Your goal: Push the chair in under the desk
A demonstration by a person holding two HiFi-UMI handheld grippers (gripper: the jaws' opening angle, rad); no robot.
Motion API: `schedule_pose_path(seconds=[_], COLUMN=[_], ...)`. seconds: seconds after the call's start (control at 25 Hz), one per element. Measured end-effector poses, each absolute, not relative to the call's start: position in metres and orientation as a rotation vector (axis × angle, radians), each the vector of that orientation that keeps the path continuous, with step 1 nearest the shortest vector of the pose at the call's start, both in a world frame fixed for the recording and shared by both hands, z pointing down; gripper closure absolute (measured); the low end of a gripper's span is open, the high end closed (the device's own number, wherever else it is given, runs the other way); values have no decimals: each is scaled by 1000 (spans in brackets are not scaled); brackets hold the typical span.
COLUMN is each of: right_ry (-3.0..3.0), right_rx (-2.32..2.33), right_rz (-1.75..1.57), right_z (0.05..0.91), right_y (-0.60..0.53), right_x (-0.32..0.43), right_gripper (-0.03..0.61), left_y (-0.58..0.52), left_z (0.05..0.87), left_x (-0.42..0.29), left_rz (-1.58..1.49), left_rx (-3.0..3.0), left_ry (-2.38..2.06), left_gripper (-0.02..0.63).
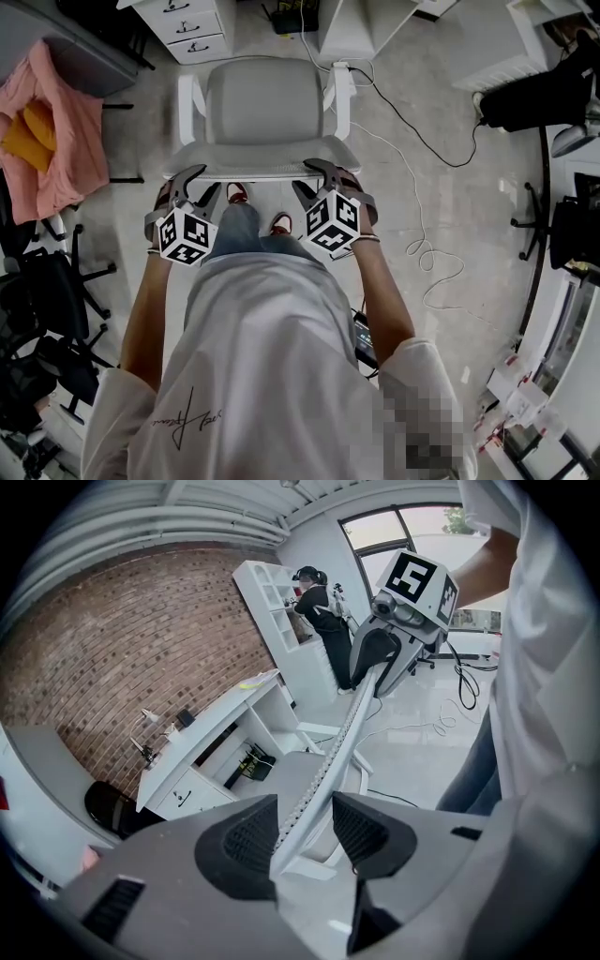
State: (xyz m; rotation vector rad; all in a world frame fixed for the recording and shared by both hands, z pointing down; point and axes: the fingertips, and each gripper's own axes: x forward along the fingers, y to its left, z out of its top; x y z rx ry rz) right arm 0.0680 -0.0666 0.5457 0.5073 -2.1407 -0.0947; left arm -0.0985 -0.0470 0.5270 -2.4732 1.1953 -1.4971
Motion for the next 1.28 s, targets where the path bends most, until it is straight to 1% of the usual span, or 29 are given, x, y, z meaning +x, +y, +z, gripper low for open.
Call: schedule_pose_path(seconds=[1.28], right_ry=[-2108], right_rx=[591], right_rz=[-110], right_z=[549], right_y=[-153], right_x=[53], right_gripper=[391], left_y=[-143], left_z=[530], left_x=[-116], left_rz=[-1464], left_rx=[-2485], left_ry=[1152], left_gripper=[430])
